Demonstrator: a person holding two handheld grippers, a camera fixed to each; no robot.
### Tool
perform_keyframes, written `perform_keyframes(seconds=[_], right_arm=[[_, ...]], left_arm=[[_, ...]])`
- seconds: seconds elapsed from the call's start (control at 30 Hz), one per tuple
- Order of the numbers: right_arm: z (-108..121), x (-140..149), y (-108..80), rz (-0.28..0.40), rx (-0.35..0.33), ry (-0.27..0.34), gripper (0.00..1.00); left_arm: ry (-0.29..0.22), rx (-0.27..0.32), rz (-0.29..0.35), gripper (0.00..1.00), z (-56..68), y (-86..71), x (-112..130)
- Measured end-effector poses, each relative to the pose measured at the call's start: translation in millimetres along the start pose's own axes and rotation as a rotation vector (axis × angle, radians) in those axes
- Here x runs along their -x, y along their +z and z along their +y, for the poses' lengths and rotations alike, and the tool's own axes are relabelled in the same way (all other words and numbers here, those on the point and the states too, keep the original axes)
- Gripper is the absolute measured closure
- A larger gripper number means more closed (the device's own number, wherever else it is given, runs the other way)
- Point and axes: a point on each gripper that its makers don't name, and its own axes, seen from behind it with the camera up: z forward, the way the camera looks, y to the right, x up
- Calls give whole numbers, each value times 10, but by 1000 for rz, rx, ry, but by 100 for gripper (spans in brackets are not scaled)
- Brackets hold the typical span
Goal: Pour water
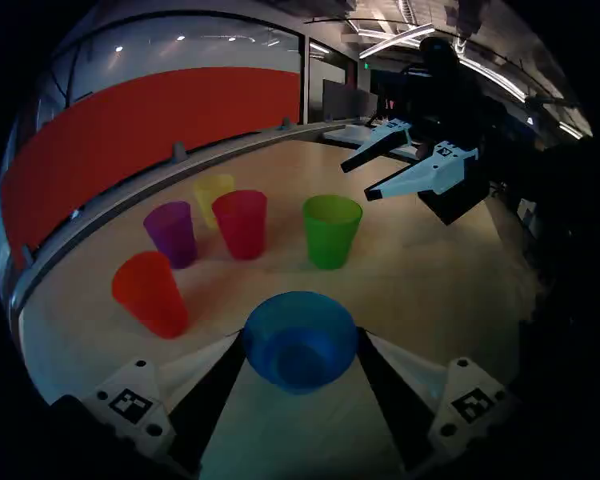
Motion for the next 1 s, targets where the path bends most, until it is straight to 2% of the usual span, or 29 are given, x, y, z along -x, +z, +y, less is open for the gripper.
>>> perform_keyframes(seconds=[0.17,0.37,1.0], right_arm=[[0,-4,-2,-1,1,-2,1],[-1,-5,4,-3,1,-3,1],[-65,12,39,-11,-10,-3,1]], left_arm=[[2,2,-2,4,5,8,7],[9,-4,-5,11,-14,24,21],[1,-13,23,13,-56,-12,-30]])
